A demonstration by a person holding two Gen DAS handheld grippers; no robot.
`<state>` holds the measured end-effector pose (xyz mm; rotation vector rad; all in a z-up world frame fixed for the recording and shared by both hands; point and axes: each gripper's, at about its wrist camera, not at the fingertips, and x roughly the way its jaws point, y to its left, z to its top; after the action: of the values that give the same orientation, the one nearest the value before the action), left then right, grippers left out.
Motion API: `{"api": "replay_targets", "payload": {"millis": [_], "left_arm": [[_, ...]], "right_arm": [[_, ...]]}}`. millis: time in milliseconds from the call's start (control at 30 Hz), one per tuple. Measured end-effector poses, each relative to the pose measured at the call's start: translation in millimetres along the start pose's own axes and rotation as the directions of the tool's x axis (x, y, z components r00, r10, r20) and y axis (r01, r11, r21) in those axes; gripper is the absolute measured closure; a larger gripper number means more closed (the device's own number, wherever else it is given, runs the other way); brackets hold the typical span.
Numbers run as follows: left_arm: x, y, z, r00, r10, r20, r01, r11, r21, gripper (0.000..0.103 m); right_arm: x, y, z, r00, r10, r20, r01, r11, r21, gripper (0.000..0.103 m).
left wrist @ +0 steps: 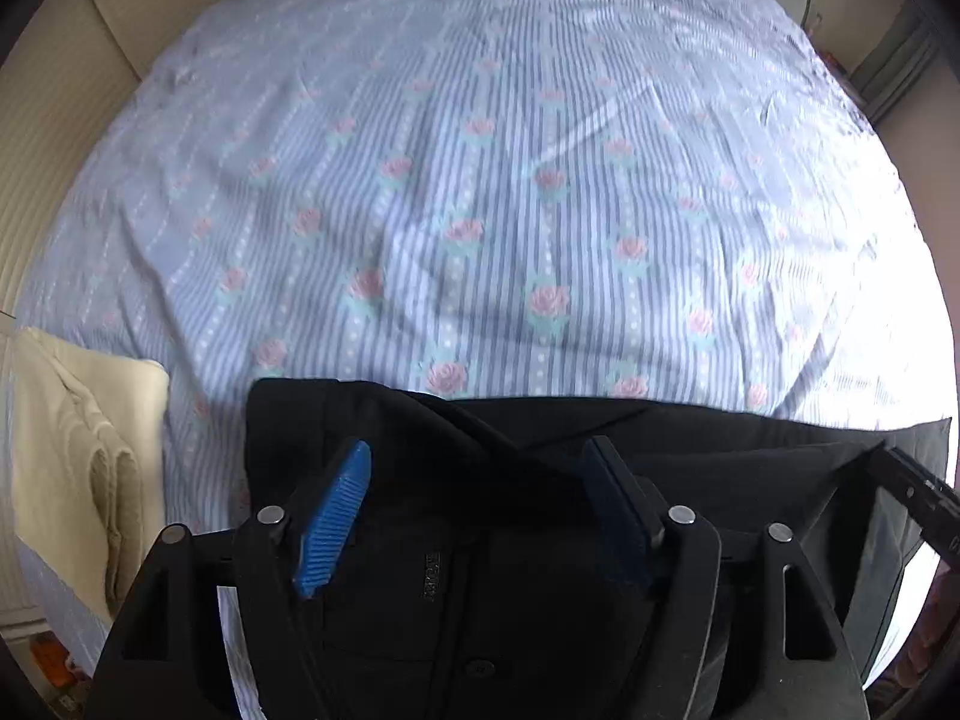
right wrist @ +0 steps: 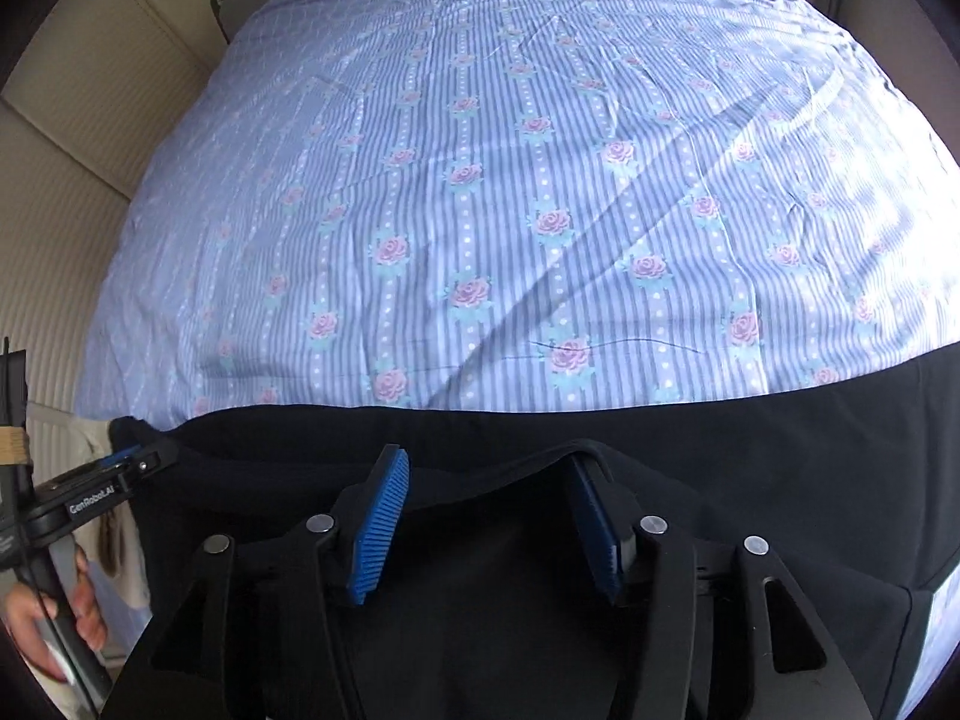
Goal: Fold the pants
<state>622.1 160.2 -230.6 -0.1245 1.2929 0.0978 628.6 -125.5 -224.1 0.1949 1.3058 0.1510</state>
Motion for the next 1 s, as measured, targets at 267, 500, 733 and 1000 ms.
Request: {"api": "replay_targets", "payload": {"millis": [267, 500, 733, 1000], "left_arm": [[-86, -34, -54, 0.987, -0.141, 0.072, 0.123, 0.969, 0.214, 0.03], [-177, -89, -139, 0.935, -0.337, 0.107, 0.256, 0.854, 0.452, 0.02], [-210, -163, -232, 0.894, -0.445, 0.043, 0.325, 0.714, 0.62, 0.02], [-178, -257, -317, 0.902, -0.425, -0.08, 0.396, 0.735, 0.551, 0.02]], "right_arm": [[-87, 22, -44, 0.99, 0.051, 0.132, -0.042, 0.996, -0.072, 0.044], [-191, 6, -130, 0.964, 0.006, 0.267, -0.003, 1.0, -0.012, 0.035], [-260, -56, -233, 0.936, -0.156, 0.314, 0.097, 0.976, 0.195, 0.034], [-279, -170, -331, 0.939, -0.246, 0.239, 0.153, 0.924, 0.35, 0.034]]}}
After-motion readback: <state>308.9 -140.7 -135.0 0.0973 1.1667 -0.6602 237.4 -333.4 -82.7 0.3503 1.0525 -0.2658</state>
